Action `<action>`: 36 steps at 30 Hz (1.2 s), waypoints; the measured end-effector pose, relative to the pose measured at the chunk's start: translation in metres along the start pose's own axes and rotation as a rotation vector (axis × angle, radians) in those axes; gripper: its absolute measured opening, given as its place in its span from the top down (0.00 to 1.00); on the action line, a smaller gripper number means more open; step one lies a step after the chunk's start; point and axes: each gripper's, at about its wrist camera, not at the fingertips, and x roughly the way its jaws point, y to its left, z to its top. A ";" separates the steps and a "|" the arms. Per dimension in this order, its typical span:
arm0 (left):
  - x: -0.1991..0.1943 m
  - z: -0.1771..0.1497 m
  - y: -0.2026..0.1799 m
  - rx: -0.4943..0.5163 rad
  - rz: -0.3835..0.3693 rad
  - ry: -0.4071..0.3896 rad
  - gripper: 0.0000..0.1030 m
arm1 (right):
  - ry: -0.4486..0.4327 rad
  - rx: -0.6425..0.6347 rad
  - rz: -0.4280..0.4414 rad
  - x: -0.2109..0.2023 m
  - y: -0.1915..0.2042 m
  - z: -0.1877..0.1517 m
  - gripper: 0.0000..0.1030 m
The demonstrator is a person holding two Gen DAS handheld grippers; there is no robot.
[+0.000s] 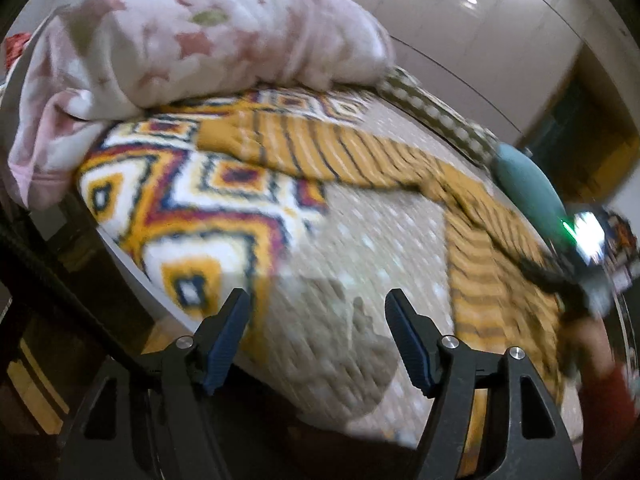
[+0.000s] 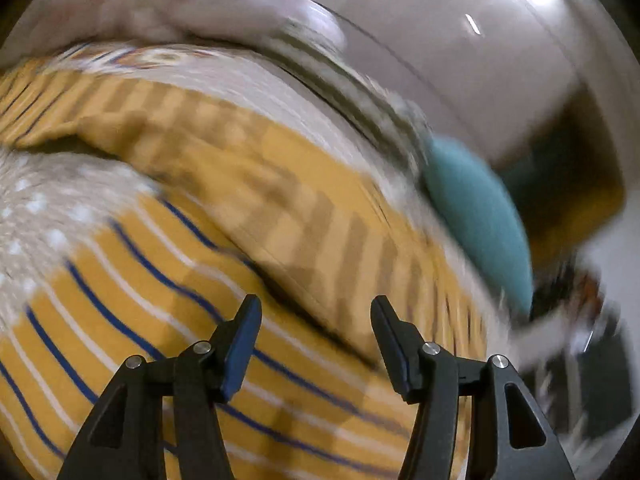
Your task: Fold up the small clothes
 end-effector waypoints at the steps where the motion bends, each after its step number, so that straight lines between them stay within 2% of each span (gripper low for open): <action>1: 0.005 0.009 0.005 -0.017 0.002 -0.006 0.33 | 0.016 0.073 0.025 -0.002 -0.022 -0.013 0.41; 4: 0.033 0.043 0.020 -0.076 0.028 -0.003 0.33 | 0.029 0.210 0.078 -0.012 -0.060 -0.048 0.39; 6: 0.053 0.063 0.028 -0.110 0.017 0.001 0.33 | 0.027 0.256 0.098 -0.021 -0.070 -0.068 0.38; 10: 0.108 0.097 0.040 -0.149 0.068 0.052 0.33 | 0.020 0.290 0.121 -0.034 -0.071 -0.099 0.37; 12: 0.128 0.106 0.047 -0.185 0.083 0.080 0.37 | 0.019 0.305 0.125 -0.045 -0.067 -0.115 0.38; 13: 0.137 0.113 0.050 -0.200 0.093 0.067 0.37 | 0.020 0.320 0.126 -0.047 -0.067 -0.121 0.38; 14: 0.139 0.117 0.050 -0.198 0.107 0.052 0.41 | 0.022 0.340 0.129 -0.048 -0.069 -0.127 0.38; 16: 0.149 0.133 0.047 -0.168 0.181 0.058 0.70 | 0.030 0.380 0.129 -0.049 -0.076 -0.138 0.38; 17: 0.152 0.140 0.048 -0.159 0.208 0.072 0.93 | 0.037 0.405 0.126 -0.048 -0.080 -0.144 0.38; 18: 0.154 0.148 0.047 -0.158 0.223 0.083 0.95 | 0.041 0.418 0.125 -0.047 -0.083 -0.146 0.38; 20: 0.146 0.161 0.041 -0.149 0.241 0.044 0.95 | 0.053 0.452 0.118 -0.043 -0.090 -0.154 0.38; 24: 0.118 0.182 0.001 -0.023 0.307 -0.061 0.96 | 0.050 0.512 0.124 -0.043 -0.106 -0.166 0.38; 26: 0.108 0.188 -0.030 0.031 0.280 -0.087 0.96 | 0.035 0.534 0.130 -0.046 -0.111 -0.171 0.38; 29: 0.100 0.189 -0.088 0.108 0.186 -0.088 0.96 | 0.010 0.565 0.147 -0.051 -0.118 -0.177 0.38; 32: 0.103 0.175 -0.167 0.214 0.069 -0.073 0.96 | -0.002 0.593 0.172 -0.053 -0.123 -0.184 0.38; 36: 0.122 0.140 -0.282 0.350 -0.123 0.000 0.96 | -0.014 0.631 0.185 -0.056 -0.132 -0.197 0.38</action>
